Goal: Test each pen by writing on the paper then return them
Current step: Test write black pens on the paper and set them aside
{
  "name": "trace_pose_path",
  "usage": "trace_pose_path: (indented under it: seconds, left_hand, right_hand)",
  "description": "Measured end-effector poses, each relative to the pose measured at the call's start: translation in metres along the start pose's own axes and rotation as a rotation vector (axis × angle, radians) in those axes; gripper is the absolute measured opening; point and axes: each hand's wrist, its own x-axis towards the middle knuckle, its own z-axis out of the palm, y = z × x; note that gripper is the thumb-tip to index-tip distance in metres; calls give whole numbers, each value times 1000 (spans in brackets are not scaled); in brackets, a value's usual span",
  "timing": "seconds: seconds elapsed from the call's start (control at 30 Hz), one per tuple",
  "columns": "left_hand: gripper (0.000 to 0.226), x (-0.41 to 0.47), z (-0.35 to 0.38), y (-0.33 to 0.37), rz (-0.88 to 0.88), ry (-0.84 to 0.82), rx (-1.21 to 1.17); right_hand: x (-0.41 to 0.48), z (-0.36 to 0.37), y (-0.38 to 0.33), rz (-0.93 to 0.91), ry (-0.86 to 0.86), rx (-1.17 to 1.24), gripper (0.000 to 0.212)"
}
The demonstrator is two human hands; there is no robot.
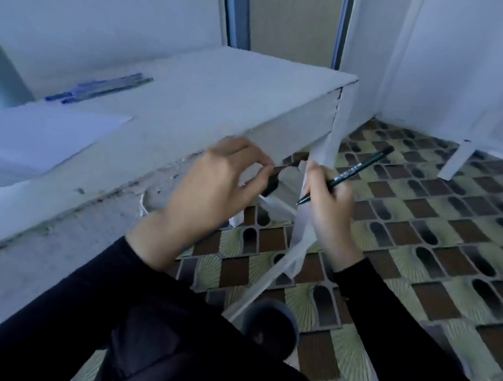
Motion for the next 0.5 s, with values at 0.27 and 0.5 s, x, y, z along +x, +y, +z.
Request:
trace_pose_path:
  seconds: [0.27, 0.5]
  left_hand:
    - [18, -27, 127, -12, -93, -430, -228]
    - [18, -74, 228, -34, -334, -748, -255]
  right_hand:
    - [-51, -50, 102, 234, 147, -76, 48]
    - [-113, -60, 211, 454, 148, -378, 53]
